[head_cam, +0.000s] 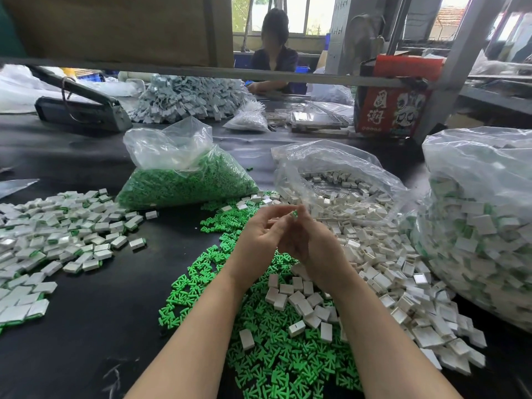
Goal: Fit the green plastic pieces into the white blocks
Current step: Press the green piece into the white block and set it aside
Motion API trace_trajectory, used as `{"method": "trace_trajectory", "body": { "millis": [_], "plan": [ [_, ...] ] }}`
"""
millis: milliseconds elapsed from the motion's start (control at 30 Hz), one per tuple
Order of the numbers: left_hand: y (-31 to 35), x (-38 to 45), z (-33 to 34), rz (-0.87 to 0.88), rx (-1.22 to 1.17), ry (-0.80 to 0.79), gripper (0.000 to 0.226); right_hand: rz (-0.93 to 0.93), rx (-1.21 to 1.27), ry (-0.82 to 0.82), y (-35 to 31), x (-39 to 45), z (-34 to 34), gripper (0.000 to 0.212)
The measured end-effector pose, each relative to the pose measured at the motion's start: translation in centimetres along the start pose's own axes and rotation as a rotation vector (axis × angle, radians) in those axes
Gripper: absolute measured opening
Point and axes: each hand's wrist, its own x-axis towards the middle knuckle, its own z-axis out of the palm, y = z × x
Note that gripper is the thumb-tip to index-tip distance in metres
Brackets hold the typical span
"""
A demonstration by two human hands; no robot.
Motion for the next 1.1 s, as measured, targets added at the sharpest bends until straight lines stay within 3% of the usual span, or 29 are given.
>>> {"method": "trace_trajectory", "body": {
  "millis": [400,567,1000,1100],
  "plan": [
    [-0.1,0.4,0.2,-0.006,-0.034,0.159,0.02,-0.004,-0.071,-0.043,-0.2,-0.2,-0.1,0.052],
    [0.1,0.4,0.5,-0.047,-0.048,0.205,0.015,-0.026,-0.132,-0.031,-0.2,-0.2,-0.2,0.057],
    [-0.3,0.6,0.7,-0.119,-0.093,0.219,0.014,-0.029,-0.09,-0.102,0.4,0.1,-0.2,0.053],
    [-0.4,0.7,1.1,-0.158,-0.155,0.241,0.022,-0.026,-0.085,-0.074,0.4,0.1,-0.3,0.04]
  ]
}}
